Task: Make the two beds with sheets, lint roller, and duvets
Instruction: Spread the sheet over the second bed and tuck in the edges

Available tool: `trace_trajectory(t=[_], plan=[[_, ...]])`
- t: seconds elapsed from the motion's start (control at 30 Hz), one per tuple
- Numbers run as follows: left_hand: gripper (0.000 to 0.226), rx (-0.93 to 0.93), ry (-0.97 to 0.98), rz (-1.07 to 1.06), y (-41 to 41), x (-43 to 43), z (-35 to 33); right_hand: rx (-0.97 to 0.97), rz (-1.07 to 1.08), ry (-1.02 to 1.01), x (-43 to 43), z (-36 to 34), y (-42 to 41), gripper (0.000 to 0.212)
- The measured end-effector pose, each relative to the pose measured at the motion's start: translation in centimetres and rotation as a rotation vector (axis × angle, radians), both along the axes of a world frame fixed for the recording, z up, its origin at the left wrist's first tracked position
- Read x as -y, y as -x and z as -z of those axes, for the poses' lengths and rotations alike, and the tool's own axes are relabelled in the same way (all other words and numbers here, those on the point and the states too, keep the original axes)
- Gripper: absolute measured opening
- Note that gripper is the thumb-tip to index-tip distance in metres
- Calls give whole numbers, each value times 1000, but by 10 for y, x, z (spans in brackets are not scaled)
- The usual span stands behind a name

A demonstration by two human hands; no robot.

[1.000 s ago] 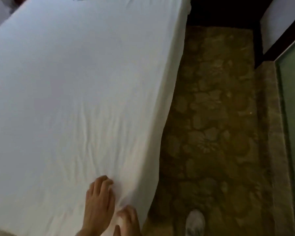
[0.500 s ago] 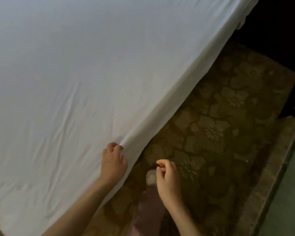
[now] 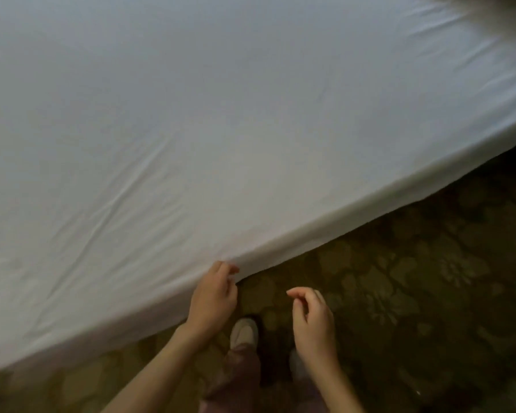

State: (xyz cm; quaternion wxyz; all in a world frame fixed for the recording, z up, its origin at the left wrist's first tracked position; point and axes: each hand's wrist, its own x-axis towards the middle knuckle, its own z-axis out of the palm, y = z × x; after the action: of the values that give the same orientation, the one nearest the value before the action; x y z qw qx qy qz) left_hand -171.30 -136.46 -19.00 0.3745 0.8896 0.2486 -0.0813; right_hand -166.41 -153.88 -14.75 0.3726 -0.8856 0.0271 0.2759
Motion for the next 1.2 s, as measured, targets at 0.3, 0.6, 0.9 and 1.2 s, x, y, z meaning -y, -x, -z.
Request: trace_trajectory(t=[0.3,0.6,0.9,1.2], plan=[[19,-123,69,-479,81,8,17,203,-482,-198,-34,14,-30,18],[22,-123,325,-853,173,27,110,-164,-366,-117,-29,121,40,18],[24,444,754,-1448,188,-62,203,-504,-48,-405,-101,240,57,22],[20,824,846,-1607,177,-102,290,-800,170,-749,-164,335,58,19]])
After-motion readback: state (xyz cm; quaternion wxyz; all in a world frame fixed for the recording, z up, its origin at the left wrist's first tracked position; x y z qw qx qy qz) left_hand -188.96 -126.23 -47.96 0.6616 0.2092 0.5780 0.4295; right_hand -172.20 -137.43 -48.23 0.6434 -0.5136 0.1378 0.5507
